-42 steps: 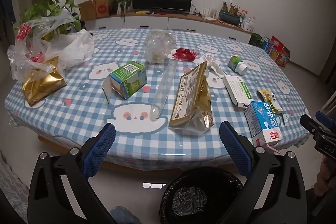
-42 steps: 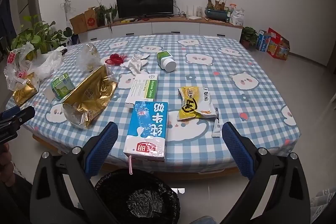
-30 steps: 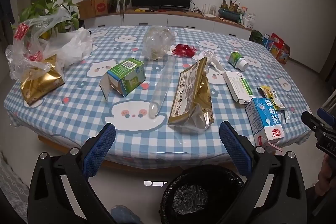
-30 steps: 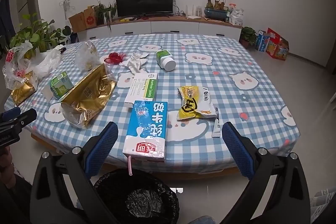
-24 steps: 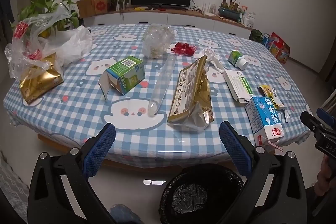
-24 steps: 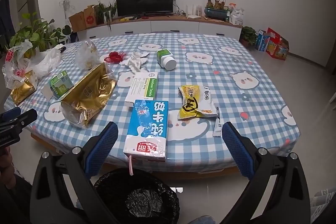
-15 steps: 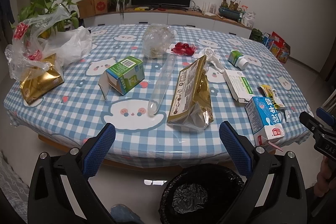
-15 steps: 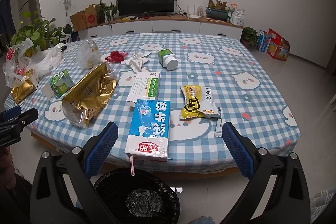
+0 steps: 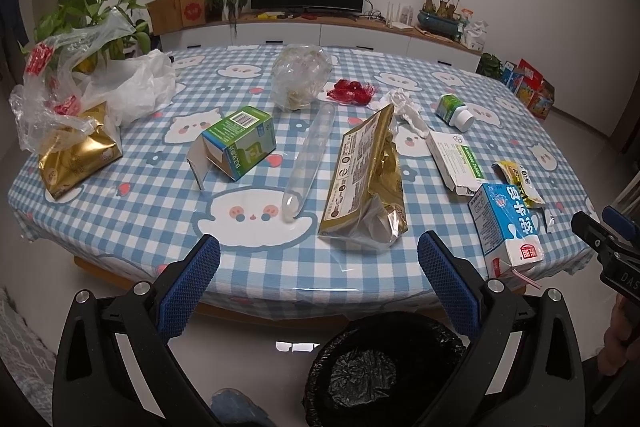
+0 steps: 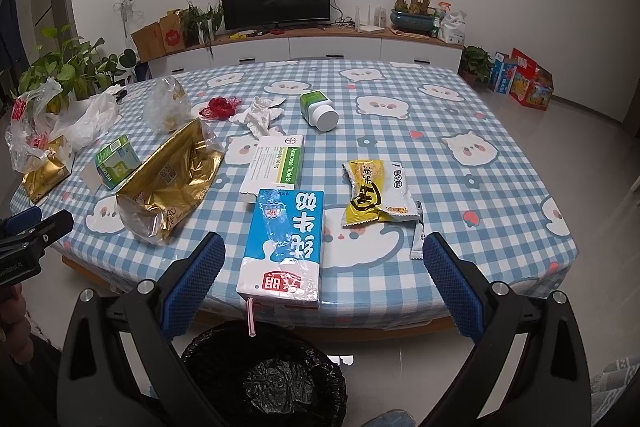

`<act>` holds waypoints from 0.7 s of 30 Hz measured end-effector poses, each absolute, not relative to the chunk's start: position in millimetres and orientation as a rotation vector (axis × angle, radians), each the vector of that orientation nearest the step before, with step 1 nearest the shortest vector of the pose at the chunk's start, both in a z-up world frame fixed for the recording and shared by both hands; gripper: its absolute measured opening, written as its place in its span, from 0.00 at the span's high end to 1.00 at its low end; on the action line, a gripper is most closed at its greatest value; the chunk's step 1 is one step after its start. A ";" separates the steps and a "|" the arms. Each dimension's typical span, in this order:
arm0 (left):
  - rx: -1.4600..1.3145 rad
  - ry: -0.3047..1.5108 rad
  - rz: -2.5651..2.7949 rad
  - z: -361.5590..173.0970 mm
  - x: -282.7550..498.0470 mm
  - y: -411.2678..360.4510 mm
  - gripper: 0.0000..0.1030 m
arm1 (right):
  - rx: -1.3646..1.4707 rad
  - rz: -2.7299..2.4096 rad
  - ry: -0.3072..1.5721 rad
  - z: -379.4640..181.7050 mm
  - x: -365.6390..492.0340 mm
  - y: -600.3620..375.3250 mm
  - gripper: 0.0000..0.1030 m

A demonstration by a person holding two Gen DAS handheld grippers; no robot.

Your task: Collect trash

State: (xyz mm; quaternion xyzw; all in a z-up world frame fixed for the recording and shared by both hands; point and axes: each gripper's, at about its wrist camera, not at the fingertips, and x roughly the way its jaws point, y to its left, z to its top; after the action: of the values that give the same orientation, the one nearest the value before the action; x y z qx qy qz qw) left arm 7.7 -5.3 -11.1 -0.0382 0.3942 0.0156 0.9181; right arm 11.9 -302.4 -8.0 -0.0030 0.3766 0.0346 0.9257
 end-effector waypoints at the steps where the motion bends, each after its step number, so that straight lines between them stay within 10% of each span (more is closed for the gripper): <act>1: -0.078 0.810 0.033 -10.9 7.3 -5.0 0.06 | -0.005 0.070 0.774 -8.2 11.9 -303.6 0.08; 21: -0.079 0.818 0.034 -12.7 9.1 -3.4 0.06 | 0.009 0.059 0.782 -9.6 12.6 -311.3 0.08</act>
State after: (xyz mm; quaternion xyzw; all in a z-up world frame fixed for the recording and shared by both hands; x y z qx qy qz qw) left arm 9.1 -3.4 -12.7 -0.0383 0.3975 0.0165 0.9166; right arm 12.6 -311.3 -9.6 0.0045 0.3809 0.0285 0.9242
